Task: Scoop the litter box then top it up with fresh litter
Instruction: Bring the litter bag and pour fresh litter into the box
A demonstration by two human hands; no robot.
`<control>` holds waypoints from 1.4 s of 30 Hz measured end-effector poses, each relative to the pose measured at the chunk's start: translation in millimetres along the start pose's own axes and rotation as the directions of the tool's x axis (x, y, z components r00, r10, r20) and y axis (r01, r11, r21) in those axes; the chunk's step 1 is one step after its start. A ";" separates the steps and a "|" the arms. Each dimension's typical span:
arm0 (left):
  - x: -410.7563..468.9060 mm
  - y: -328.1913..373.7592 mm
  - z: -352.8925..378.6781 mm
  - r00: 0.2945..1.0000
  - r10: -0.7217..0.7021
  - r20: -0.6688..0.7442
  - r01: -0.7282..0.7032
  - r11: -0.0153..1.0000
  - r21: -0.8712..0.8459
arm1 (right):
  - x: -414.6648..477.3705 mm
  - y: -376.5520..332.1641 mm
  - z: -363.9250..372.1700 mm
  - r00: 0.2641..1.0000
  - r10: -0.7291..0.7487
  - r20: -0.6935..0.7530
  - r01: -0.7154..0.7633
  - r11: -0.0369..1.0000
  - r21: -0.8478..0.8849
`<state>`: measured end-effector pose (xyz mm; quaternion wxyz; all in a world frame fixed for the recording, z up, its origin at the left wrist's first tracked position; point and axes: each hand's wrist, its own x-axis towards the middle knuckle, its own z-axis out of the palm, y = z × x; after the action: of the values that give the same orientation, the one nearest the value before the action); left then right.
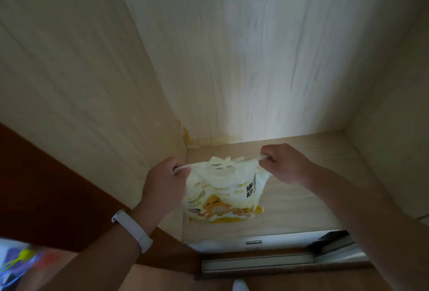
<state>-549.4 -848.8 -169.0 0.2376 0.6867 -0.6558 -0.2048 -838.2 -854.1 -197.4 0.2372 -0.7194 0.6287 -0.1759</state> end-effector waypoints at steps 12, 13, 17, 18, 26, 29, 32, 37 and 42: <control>-60.4 -24.8 -34.3 0.989 0.151 0.009 -0.146 0.970 -0.194 | -89.8 -82.2 18.0 0.967 0.147 -0.207 -0.143 0.989 0.032; -67.1 -32.2 -41.1 0.986 0.166 0.008 -0.160 0.965 -0.209 | -99.7 -92.1 23.2 0.957 0.163 -0.238 -0.154 0.986 0.057; -98.6 -67.6 -73.8 0.971 0.238 0.014 -0.227 0.939 -0.257 | -134.4 -137.5 48.2 0.939 0.197 -0.282 -0.181 0.980 0.083; -109.1 -75.1 -82.6 0.957 0.291 0.016 -0.277 0.924 -0.266 | -142.6 -148.1 55.5 0.935 0.203 -0.291 -0.188 0.979 0.077; -169.6 -156.4 -143.7 0.921 0.388 -0.022 -0.380 0.885 -0.270 | -200.5 -236.8 100.3 0.862 0.284 -0.420 -0.279 0.957 0.074; -184.2 -188.4 -162.6 0.932 0.361 -0.031 -0.357 0.898 -0.258 | -215.8 -270.2 121.0 0.867 0.250 -0.432 -0.262 0.964 0.032; -196.2 -218.7 -183.4 0.955 0.290 -0.061 -0.295 0.914 -0.279 | -220.3 -303.1 140.8 0.899 0.228 -0.374 -0.236 0.971 0.024; -215.9 -273.1 -220.2 0.985 0.132 -0.108 -0.161 0.928 -0.337 | -206.7 -356.8 175.6 0.981 0.085 -0.176 -0.092 0.995 -0.030; -233.8 -323.8 -261.6 0.970 -0.075 -0.229 -0.009 0.937 -0.349 | -172.7 -412.8 222.1 0.997 -0.072 -0.002 0.072 0.997 -0.019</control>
<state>-147.3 -591.7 -158.6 0.4286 0.6645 -0.5643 -0.2372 -402.3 -616.8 -140.8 0.2230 -0.7437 0.6042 -0.1794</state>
